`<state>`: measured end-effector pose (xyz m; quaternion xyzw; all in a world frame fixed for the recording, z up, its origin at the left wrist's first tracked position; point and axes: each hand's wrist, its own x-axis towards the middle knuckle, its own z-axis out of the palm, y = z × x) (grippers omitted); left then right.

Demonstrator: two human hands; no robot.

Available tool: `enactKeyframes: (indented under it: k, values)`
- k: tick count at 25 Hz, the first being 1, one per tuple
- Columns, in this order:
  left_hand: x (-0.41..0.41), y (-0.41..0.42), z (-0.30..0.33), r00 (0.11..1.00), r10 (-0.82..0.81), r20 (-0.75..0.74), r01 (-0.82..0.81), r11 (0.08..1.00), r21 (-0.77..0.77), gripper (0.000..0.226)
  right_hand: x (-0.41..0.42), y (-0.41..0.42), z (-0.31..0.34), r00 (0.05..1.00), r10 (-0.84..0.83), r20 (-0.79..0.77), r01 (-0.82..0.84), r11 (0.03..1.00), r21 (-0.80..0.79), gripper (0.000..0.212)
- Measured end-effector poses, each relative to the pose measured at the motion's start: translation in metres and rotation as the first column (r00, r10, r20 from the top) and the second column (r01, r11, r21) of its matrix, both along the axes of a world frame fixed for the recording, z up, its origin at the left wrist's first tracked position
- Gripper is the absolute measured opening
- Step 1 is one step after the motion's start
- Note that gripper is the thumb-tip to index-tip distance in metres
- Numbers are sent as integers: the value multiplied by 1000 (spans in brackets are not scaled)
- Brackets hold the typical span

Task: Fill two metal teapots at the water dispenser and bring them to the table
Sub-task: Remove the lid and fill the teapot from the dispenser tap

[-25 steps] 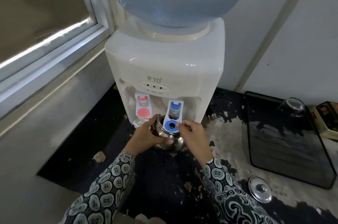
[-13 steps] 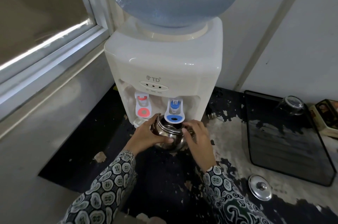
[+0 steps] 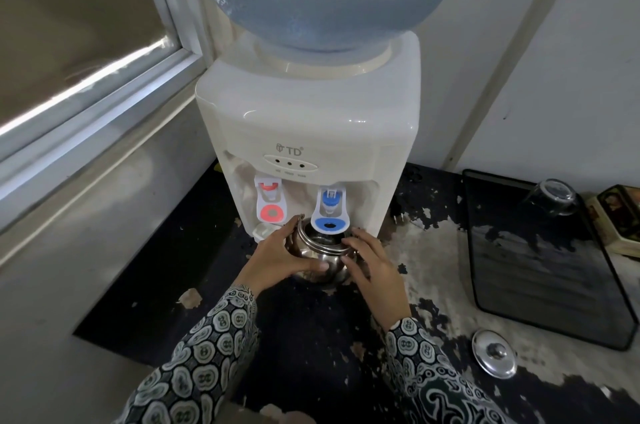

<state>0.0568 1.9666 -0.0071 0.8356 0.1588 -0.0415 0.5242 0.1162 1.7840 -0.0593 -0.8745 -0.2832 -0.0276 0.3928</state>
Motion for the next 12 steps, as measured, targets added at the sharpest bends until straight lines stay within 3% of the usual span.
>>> enactKeyframes:
  k: [12]
  values:
    - [2,0,0,1000,-8,21,7,999,31,69,-1,-1,-3,1000,-16,-6,16,999,31,29]
